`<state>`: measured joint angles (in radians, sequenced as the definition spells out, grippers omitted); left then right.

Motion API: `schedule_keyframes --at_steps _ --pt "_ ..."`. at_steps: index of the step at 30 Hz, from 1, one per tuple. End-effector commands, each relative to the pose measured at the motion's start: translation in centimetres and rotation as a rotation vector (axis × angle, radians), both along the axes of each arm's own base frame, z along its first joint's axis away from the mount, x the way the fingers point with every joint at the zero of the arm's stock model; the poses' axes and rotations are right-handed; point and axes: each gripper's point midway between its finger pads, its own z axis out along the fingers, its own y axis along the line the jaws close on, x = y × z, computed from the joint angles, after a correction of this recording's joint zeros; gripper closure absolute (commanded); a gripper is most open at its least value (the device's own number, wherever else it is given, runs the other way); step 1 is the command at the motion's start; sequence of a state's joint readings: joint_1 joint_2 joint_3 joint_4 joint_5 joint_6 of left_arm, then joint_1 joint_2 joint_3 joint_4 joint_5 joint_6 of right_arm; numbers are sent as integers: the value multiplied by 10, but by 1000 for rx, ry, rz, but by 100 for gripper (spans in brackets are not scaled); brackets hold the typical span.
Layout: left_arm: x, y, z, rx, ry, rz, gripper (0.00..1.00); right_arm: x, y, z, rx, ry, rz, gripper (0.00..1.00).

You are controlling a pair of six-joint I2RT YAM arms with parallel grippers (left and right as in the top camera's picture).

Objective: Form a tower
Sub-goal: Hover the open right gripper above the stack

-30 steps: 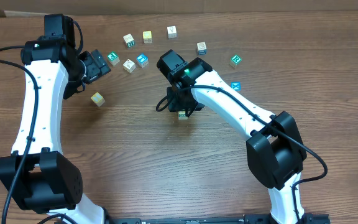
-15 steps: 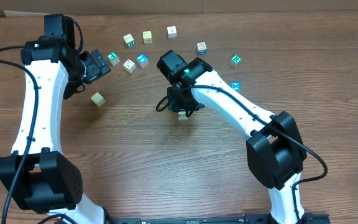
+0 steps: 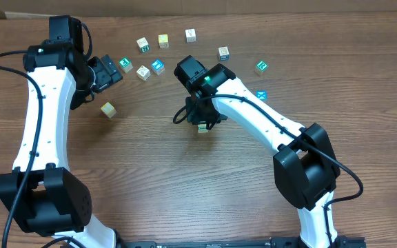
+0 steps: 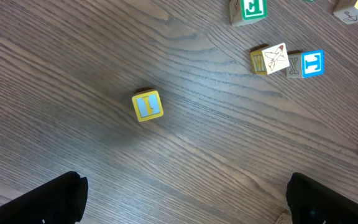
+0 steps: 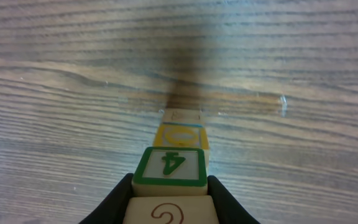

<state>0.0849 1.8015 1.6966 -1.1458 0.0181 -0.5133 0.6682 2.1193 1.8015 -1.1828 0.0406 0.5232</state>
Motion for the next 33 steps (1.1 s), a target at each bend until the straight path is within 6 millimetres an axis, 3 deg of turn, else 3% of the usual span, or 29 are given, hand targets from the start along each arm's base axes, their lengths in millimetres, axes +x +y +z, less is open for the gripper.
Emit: schedule_keyframes --at_steps 1,33 --pt "0 -2 -5 11 14 -23 0 4 5 15 18 -28 3 71" --pt "0 -2 -5 11 14 -23 0 5 6 15 27 -30 -27 70"
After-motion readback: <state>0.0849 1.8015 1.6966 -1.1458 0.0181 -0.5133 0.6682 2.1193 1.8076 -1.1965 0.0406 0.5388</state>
